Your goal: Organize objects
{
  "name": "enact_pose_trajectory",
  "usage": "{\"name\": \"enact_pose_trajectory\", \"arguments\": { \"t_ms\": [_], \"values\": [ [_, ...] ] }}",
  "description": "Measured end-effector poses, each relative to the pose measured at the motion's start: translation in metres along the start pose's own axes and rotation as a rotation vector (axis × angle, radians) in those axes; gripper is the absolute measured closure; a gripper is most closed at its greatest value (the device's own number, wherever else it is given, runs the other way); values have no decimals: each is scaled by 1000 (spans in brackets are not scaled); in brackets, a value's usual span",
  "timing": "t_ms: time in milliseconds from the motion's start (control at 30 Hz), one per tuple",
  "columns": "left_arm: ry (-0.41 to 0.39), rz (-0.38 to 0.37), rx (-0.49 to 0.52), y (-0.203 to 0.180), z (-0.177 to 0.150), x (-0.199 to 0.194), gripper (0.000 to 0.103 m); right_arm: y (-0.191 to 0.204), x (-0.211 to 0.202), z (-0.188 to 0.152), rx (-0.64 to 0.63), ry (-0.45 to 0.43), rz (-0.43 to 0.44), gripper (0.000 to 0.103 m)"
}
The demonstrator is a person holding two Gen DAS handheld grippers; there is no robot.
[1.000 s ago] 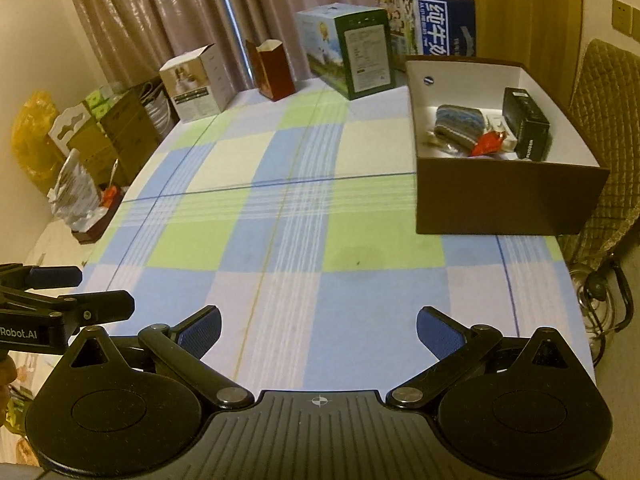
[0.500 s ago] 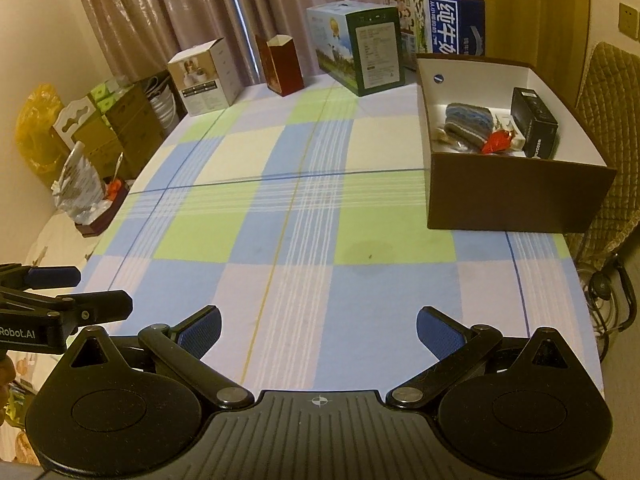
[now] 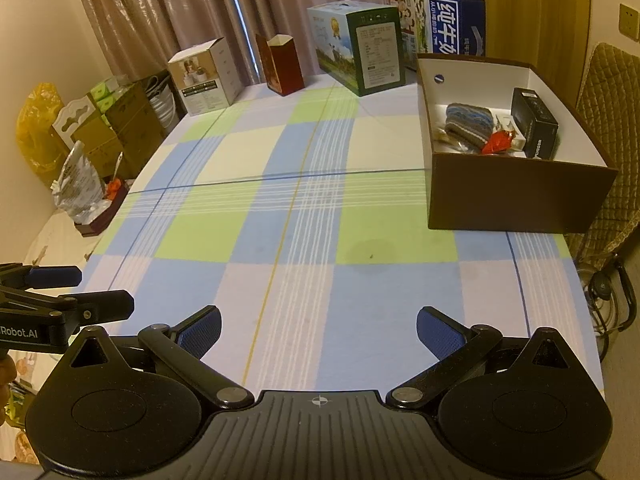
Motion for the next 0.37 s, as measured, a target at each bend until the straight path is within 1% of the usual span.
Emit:
{"name": "enact_pose_trajectory", "arguments": {
  "t_ms": [367],
  "values": [
    [2, -5, 5, -3, 6, 5, 1, -6, 2, 4, 5, 6, -5, 2]
  ]
}}
Point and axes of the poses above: each gripper's, at about its wrist camera, not at the fingertips, and x roughly the way its jaws point, y to its left, z to its top, the point moved 5 cm from there along x, roughly the way its jaws point, and after that the axes turned 14 degrees about y, right-handed, at the moved point
